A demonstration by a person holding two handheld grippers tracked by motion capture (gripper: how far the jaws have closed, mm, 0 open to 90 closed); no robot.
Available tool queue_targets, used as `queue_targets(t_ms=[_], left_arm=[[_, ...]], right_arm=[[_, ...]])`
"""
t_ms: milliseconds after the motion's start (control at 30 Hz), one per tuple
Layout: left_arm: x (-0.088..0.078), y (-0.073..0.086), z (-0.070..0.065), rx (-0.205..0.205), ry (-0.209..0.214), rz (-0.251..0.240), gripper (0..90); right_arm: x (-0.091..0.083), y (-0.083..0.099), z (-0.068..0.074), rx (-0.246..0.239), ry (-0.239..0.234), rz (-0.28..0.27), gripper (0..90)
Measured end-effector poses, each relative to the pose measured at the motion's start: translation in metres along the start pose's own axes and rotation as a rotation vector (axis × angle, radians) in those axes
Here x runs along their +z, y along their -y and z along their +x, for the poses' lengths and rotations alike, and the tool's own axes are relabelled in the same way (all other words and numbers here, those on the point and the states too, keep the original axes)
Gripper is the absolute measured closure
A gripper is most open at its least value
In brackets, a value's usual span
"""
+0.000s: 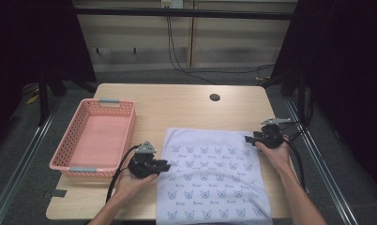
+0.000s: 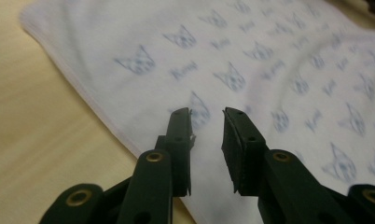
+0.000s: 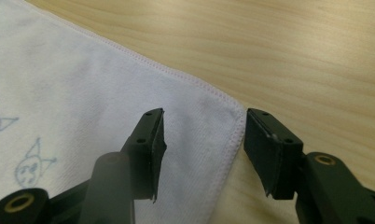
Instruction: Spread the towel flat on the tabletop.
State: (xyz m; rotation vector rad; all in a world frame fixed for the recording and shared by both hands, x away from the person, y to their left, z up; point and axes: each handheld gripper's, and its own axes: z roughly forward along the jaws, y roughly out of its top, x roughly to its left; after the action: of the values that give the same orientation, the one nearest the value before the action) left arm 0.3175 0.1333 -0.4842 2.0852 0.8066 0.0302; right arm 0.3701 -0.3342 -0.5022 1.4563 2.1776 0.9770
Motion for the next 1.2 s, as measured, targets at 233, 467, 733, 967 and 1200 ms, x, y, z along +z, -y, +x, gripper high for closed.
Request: queue_targets(t_ms=[233, 467, 733, 967, 1200], left_arm=[[0.010, -0.025, 0.009, -0.070, -0.081, -0.029, 60.6], [0.030, -0.050, 0.028, -0.047, -0.165, -0.016, 56.6], [0.051, -0.055, 0.060, -0.123, -0.205, 0.015, 53.4], [0.064, -0.051, 0.069, -0.136, -0.209, 0.016, 54.1], [0.073, -0.051, 0.065, -0.115, -0.122, -0.001, 79.3]], right_arm=[[0.005, 0.003, 0.007, -0.007, -0.042, -0.013, 72.7], [-0.004, 0.003, 0.009, 0.016, -0.077, -0.047, 86.8], [-0.006, 0.005, 0.007, 0.021, -0.110, -0.056, 86.8], [-0.007, 0.005, 0.008, 0.020, -0.125, -0.060, 86.8], [-0.005, 0.004, 0.008, 0.032, -0.138, -0.061, 86.9]])
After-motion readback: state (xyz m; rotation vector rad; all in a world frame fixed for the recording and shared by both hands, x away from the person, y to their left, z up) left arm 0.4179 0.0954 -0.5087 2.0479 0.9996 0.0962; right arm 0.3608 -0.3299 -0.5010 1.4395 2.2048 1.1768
